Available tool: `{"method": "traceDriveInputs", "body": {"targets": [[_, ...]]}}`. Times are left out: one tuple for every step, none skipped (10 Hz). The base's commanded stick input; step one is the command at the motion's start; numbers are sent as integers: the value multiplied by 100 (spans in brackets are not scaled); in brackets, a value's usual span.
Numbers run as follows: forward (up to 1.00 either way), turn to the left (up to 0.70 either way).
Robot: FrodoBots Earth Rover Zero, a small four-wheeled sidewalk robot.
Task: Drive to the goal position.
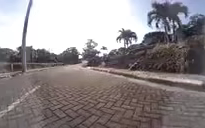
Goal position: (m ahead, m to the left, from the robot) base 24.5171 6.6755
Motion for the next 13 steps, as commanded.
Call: {"method": "traceDriveInputs", "body": {"targets": [[100, 0], [100, 0], [100, 0], [100, 0], [100, 0], [100, 0], [100, 0], [100, 0], [100, 0], [100, 0], [100, 0], [100, 0], [100, 0]]}}
